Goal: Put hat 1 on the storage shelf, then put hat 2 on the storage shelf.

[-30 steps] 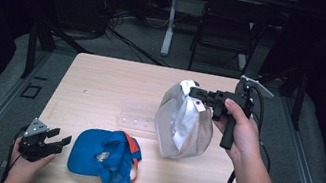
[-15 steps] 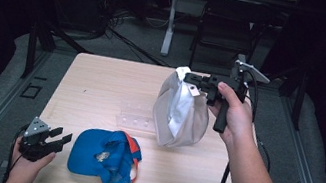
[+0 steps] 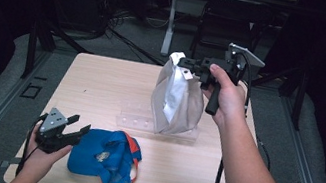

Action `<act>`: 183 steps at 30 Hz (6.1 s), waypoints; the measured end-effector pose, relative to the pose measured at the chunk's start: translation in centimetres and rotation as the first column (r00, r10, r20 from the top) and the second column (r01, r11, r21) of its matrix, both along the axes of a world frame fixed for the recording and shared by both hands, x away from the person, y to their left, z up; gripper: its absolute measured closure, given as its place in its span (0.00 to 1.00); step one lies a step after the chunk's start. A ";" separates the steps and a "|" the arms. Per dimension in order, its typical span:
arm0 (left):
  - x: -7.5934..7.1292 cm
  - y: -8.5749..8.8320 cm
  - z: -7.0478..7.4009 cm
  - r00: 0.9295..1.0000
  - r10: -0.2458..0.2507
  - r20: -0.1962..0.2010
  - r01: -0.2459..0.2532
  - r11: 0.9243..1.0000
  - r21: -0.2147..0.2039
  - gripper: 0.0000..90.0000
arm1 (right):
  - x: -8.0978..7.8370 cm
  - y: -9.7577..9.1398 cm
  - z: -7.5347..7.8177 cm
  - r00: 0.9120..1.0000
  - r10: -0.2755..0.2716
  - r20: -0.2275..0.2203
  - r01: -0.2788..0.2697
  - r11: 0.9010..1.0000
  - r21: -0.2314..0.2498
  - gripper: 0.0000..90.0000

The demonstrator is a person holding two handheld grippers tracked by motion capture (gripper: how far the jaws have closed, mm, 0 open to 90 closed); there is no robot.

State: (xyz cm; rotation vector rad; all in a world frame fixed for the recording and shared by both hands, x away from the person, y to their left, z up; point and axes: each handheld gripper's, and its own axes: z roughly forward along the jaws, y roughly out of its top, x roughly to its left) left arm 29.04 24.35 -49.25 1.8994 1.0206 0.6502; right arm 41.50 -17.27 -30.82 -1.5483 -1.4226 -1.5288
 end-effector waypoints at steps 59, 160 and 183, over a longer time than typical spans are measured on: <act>7.4 -12.0 2.4 0.959 -0.281 -0.032 0.283 0.954 0.104 0.94 | 4.1 5.3 -0.1 0.999 0.012 -0.039 -0.013 1.000 -0.018 0.90; -1.5 4.4 -4.6 0.985 0.087 -0.150 -0.091 0.996 -0.022 0.73 | -12.1 0.9 -19.7 0.956 0.059 0.287 0.083 0.885 -0.458 0.54; -1.2 4.8 -5.4 0.979 0.069 -0.190 -0.075 0.997 -0.026 0.64 | -12.3 8.4 -23.1 0.942 0.253 0.219 -0.064 0.779 -0.624 0.72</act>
